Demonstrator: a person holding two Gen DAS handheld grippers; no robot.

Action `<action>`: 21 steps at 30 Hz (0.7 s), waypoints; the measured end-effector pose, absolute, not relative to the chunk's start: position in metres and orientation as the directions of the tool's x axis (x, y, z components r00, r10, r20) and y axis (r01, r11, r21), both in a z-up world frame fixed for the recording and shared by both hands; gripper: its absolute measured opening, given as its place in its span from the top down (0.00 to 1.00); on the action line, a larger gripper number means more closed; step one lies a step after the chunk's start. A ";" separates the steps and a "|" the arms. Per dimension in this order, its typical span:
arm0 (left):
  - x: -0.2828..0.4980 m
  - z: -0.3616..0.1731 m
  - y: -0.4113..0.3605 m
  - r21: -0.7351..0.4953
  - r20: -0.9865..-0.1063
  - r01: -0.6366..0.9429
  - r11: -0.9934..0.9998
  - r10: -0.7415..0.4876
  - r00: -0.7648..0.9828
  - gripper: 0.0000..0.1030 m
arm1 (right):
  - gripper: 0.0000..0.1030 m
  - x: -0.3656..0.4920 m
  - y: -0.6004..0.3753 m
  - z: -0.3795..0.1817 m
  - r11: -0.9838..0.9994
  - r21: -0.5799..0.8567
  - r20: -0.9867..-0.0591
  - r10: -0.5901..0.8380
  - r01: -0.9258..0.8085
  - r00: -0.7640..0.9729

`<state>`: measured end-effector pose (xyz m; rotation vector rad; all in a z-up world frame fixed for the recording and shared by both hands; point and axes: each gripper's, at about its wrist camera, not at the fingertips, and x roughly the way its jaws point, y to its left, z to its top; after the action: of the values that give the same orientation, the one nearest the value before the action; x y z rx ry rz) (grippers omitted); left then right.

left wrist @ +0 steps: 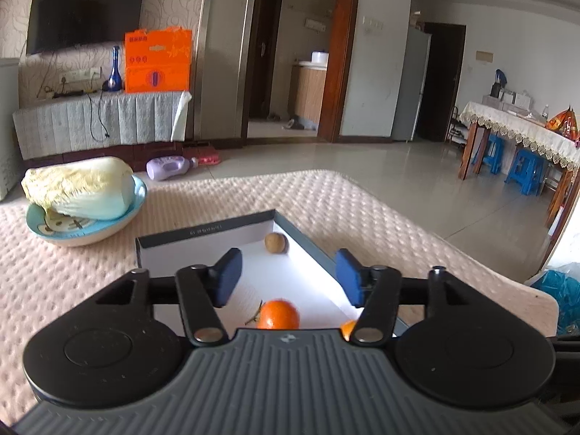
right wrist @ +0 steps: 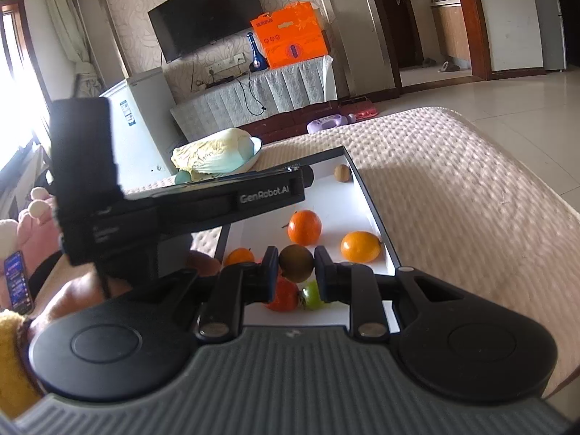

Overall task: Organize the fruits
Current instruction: 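Lower the brown kiwi into the box and open the right tool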

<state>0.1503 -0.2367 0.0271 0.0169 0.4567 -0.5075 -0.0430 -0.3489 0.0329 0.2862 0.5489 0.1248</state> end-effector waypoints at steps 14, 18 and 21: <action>0.117 0.054 -0.189 -0.099 -0.349 0.432 0.896 -0.438 0.828 0.36 | 0.76 -0.016 -0.333 0.022 0.952 0.306 -0.516 0.159 0.008 0.842; 0.088 0.067 -0.172 -0.064 -0.323 0.425 0.903 -0.422 0.847 0.36 | 0.76 -0.005 -0.327 0.017 0.953 0.302 -0.530 0.143 0.028 0.836; 0.065 0.075 -0.155 -0.080 -0.319 0.427 0.901 -0.429 0.845 0.36 | 0.76 0.001 -0.324 0.013 0.953 0.300 -0.545 0.133 0.044 0.828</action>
<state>0.0651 -0.1553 0.0747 -0.0060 0.3380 -0.4516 0.0010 -0.3239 0.0129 0.3095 0.5966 0.0479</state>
